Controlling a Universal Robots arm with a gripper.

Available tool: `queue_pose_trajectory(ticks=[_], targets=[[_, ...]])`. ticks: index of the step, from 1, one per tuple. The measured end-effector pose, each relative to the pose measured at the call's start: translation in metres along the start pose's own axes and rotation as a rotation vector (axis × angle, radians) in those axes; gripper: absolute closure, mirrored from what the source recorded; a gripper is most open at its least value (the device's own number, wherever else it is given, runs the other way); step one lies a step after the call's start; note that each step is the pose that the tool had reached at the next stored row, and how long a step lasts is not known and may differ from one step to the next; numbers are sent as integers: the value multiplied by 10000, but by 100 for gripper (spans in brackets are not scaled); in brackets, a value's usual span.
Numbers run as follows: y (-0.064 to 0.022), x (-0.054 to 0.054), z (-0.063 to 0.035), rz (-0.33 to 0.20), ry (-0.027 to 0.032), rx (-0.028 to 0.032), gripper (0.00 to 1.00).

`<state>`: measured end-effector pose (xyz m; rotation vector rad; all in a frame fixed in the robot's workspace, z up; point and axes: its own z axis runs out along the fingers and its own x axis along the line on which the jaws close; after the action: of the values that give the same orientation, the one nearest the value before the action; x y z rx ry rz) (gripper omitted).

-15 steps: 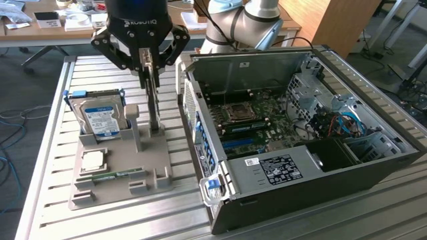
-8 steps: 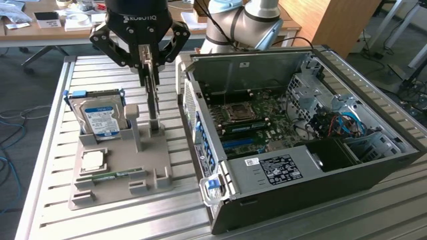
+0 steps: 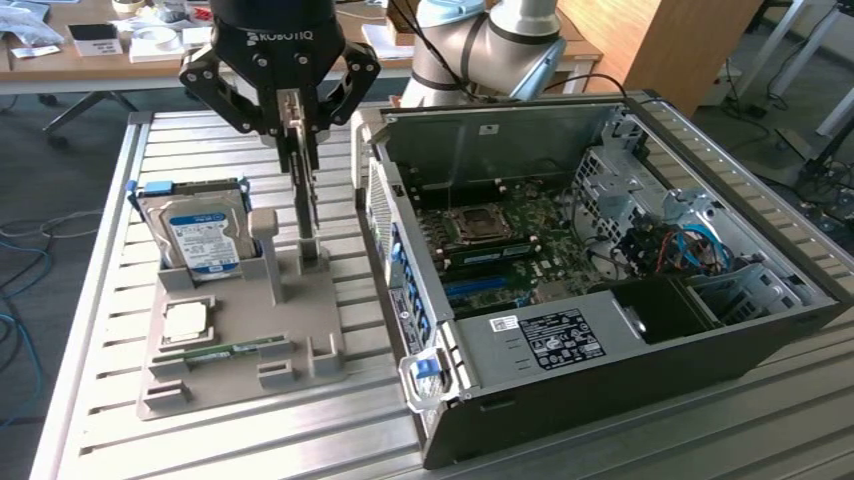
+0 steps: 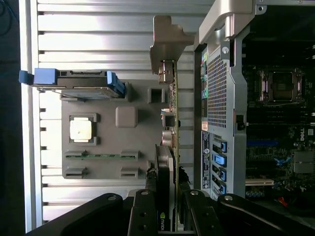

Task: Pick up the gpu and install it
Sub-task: 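Pick up the gpu and move the gpu toward the slot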

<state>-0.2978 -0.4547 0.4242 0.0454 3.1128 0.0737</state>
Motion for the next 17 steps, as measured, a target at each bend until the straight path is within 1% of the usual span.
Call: queue_pose_trajectory(ticks=[6,17], targets=[[1,-40,1,0,0,0,73],[6,-203,6,0,0,0,73]])
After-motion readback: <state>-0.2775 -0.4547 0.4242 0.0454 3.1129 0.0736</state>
